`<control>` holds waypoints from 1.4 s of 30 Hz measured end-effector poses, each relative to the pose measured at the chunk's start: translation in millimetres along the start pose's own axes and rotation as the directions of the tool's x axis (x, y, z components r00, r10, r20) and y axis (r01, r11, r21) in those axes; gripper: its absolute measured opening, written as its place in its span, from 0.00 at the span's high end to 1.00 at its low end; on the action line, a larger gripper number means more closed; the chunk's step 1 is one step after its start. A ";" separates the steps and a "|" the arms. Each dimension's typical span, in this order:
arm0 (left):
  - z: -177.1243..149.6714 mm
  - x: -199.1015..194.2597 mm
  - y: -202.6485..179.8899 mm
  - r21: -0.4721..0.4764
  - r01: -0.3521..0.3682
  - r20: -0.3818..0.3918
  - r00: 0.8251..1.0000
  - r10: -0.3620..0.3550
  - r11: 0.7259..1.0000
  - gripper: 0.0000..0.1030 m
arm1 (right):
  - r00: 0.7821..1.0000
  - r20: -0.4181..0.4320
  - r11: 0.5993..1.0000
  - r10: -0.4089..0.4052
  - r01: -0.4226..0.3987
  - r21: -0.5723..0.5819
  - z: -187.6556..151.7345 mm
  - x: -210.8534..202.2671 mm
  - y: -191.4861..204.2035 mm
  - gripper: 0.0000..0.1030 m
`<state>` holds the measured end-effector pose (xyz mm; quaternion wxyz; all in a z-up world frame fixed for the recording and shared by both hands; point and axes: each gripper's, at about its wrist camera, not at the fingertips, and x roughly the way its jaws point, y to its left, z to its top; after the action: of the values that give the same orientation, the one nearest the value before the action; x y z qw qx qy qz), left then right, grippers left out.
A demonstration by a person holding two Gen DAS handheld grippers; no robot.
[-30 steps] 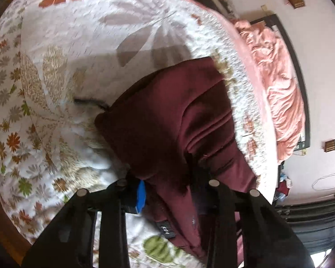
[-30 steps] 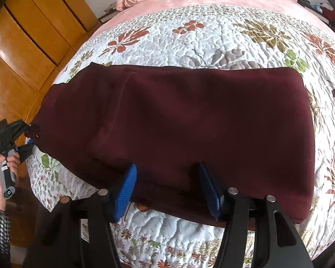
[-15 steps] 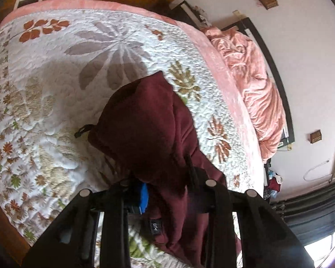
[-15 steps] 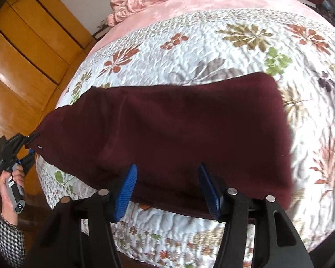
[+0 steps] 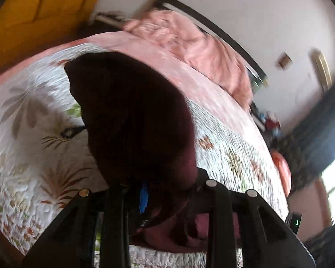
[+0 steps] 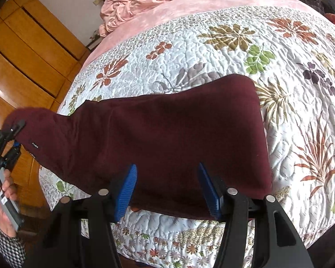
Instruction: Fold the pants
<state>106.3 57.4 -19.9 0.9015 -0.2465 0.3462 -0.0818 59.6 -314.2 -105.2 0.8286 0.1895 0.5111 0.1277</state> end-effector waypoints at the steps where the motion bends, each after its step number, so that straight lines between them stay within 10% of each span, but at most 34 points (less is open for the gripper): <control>1: -3.4 2.8 -7.7 0.023 0.006 -0.011 1.000 -0.006 1.000 0.73 | 1.000 -0.001 1.000 0.001 -0.001 0.002 -0.5 0.2 -1.0 0.44; 11: -49.3 44.3 -50.6 0.199 0.031 -0.144 0.990 -0.002 0.980 0.73 | 1.000 0.014 1.000 -0.004 0.004 0.014 0.0 -6.1 -8.4 0.44; 20: -106.0 91.8 -60.0 0.325 0.030 -0.320 0.944 0.080 0.945 0.67 | 1.000 -0.013 0.999 -0.005 0.006 0.032 -1.1 0.0 -11.8 0.42; 25: -102.4 81.8 -60.9 0.274 0.094 -0.336 0.942 0.003 0.957 0.14 | 0.999 -0.034 1.000 -0.018 0.019 0.018 -2.1 7.3 -12.1 0.40; 28: -91.8 56.8 -60.1 0.258 0.138 -0.290 0.955 -0.060 0.956 0.10 | 0.999 -0.039 1.000 -0.019 0.020 0.007 0.1 6.6 -8.8 0.37; 35: -74.5 52.9 3.4 0.187 -0.163 -0.216 0.955 0.203 0.969 0.09 | 0.995 -0.018 0.995 0.095 -0.094 0.014 10.9 -4.9 15.1 0.19; 42: -80.6 81.8 34.9 0.150 -0.206 -0.318 0.916 0.245 0.967 0.09 | 0.986 -0.101 0.989 0.133 -0.138 -0.045 26.2 17.7 59.4 0.15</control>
<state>113.0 30.3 -136.6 0.8457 -0.1360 0.5148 -0.0372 89.8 -258.6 -82.3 0.7966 0.1958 0.5335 0.2060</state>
